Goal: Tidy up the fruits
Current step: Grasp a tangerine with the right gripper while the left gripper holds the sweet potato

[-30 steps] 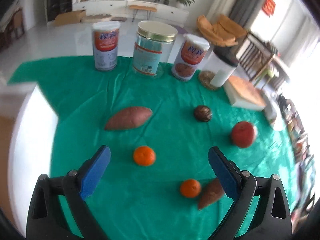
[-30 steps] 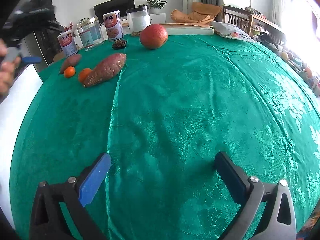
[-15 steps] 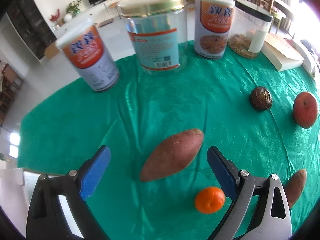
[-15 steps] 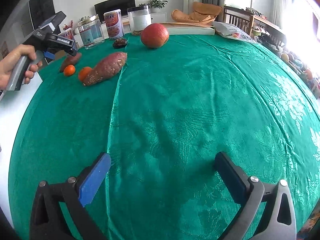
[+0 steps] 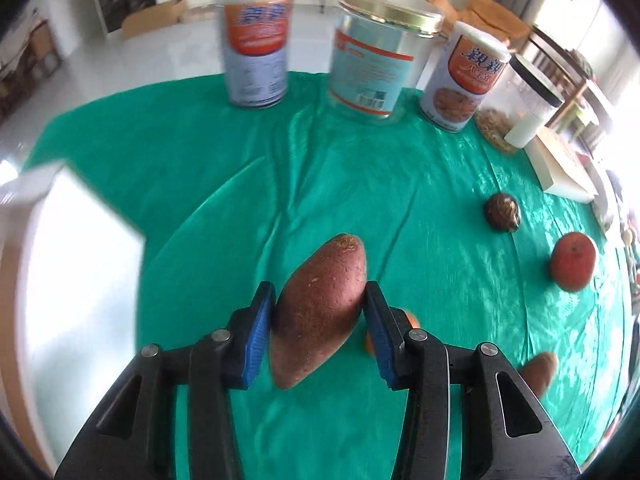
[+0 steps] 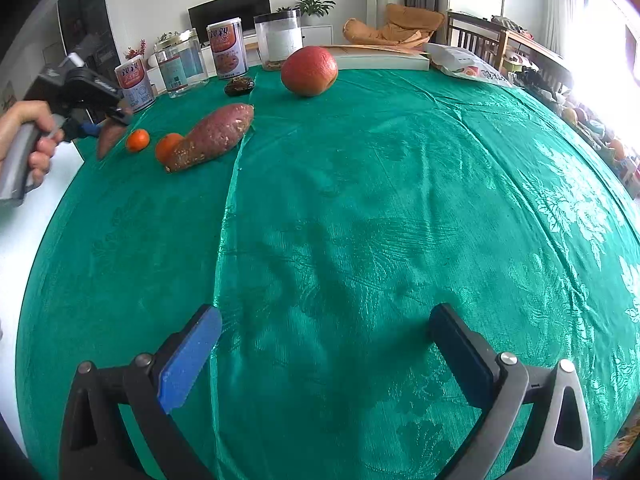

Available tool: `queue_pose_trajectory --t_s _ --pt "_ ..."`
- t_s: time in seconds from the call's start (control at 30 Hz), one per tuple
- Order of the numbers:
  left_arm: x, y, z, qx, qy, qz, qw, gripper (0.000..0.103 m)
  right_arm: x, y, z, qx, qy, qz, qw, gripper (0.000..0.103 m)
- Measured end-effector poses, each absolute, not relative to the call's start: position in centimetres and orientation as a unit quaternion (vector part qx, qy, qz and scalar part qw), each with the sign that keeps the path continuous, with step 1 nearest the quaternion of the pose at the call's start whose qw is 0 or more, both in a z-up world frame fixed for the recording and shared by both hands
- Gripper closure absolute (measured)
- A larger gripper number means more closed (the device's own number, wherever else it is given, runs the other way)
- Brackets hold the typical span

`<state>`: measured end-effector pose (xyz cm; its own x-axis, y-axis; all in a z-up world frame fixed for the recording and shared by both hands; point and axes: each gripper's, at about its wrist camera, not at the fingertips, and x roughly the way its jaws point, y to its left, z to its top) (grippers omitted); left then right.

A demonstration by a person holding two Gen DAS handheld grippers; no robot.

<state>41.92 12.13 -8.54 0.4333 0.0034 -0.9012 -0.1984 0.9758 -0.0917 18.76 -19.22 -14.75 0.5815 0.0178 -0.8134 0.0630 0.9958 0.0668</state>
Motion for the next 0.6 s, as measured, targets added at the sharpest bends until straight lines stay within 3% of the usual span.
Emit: queue_pose_trajectory --t_s 0.2,0.43,0.6 --pt "32.0 10.9 -6.9 -0.177 0.506 0.029 0.844 0.057 18.7 -19.3 -14.7 0.050 0.455 -0.010 0.889 0.000" --pt "21.4 6.6 -8.3 -0.103 0.529 -0.021 0.842 0.057 18.4 -19.7 -14.6 0.060 0.451 -0.005 0.890 0.000" --pt "18.2 5.5 -9.7 -0.076 0.521 -0.018 0.850 0.056 18.4 -19.7 -14.6 0.060 0.451 -0.006 0.890 0.000"
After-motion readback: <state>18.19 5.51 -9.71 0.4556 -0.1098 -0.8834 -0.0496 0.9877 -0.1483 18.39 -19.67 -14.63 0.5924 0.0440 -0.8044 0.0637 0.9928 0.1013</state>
